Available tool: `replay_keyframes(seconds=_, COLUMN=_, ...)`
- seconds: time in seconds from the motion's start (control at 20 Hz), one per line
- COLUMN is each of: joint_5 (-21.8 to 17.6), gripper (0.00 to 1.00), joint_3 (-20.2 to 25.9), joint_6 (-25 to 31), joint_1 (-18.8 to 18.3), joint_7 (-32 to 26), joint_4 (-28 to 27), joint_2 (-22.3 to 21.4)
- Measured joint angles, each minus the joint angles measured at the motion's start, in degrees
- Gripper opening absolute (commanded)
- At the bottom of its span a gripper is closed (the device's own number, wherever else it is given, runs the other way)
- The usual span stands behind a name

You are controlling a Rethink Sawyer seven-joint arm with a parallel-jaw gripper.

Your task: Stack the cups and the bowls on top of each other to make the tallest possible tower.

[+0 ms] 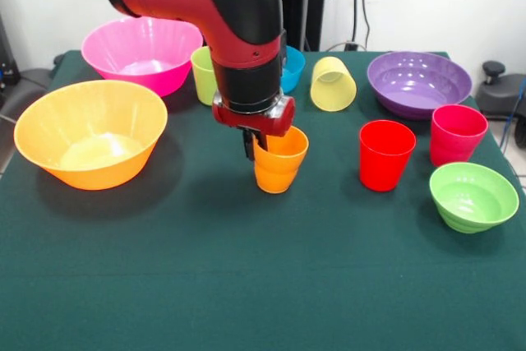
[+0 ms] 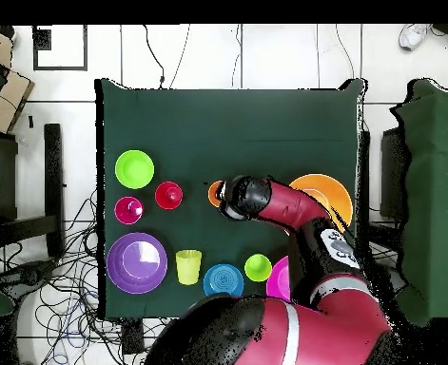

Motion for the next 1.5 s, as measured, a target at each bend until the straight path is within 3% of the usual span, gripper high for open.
replay_keyframes(seconds=0.5, joint_5=-0.12, gripper=0.0, joint_3=1.65, joint_6=0.0, joint_1=-1.75, joint_7=0.0, joint_4=-0.17, joint_2=0.45)
replay_keyframes(seconds=1.5, joint_5=-0.83, gripper=0.0, joint_3=2.77, joint_6=0.0, joint_1=-1.8, joint_7=0.0, joint_4=-0.17, joint_2=0.46)
